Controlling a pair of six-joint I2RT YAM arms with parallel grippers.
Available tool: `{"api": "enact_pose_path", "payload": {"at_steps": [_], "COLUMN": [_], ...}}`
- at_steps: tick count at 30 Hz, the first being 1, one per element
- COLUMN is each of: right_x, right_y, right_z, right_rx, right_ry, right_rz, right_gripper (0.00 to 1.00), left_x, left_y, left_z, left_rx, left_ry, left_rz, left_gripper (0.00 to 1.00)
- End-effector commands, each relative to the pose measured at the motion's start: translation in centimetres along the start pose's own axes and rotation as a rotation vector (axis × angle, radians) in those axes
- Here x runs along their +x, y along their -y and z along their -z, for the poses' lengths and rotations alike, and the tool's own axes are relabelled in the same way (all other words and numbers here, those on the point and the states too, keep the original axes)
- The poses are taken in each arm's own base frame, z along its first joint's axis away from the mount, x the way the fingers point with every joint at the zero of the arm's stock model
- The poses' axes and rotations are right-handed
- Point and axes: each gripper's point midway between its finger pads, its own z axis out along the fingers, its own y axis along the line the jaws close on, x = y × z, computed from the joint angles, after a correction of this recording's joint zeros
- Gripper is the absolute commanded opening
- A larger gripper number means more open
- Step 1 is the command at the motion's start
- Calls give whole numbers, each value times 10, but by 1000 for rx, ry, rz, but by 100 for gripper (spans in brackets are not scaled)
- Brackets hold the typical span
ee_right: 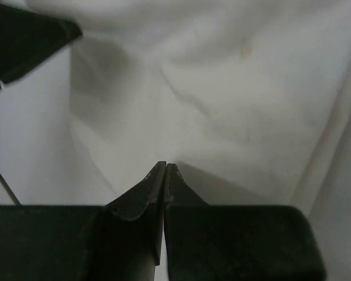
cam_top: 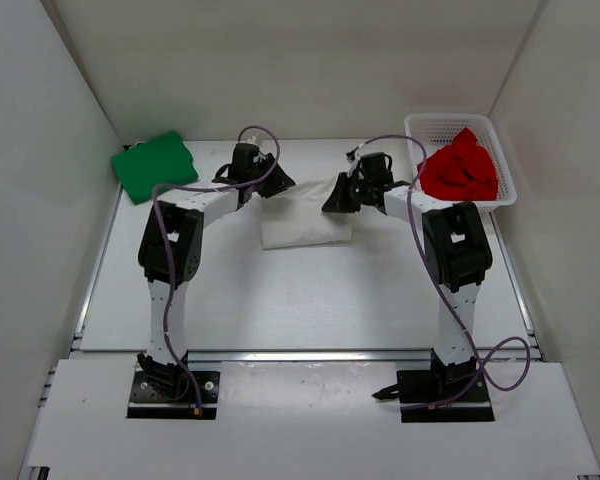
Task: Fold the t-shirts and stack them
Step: Fold the long partially folded tshirt into a neat square
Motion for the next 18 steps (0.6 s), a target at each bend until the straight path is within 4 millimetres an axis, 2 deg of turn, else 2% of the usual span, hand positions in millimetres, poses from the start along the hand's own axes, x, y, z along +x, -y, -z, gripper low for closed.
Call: {"api": "enact_pose_path", "payload": {"at_steps": [1,2,6,7,9,10,11,12,13,14,15,18], "right_x": [7,17,47,51,53,52,49,45,38,26,13,-12], "right_y": [-7,-2,24,28,33,36,34,31,21,14,2,-13], "right_z": [6,5,1,1,2,2,4,3,7,10,13,16], "right_rx": [-61,-61,-15,-13,-11,-2,-3,-12,-42,-70,-90,-147], "right_ry": [26,12,-37,-46,-55,-58,-61,-63,-55,-38,-15,12], "right_rz": [-24,-40,-76,-85,-87,-83,-82,-79,-69,-62,-39,-32], "right_gripper": [0,0,0,0,0,0,0,1,2,6,11,16], "left_x": [-22,-32,-51,-48,-58,-55,-63,-64,-66,-74,-69,-79], "left_y": [-25,-23,-42,-44,-43,-49,-47,-36,-31,-18,-25,-10], "left_z": [-18,-20,-40,-47,-52,-56,-54,-52,-47,-38,-37,-12], "left_rx": [-13,-11,-23,-20,-5,-10,19,63,72,112,99,134], "left_ry": [18,41,68,60,48,33,36,32,30,55,50,102], "left_rz": [40,36,57,55,75,91,113,128,133,128,140,126], "left_gripper": [44,44,44,44,44,44,43,44,42,44,44,45]}}
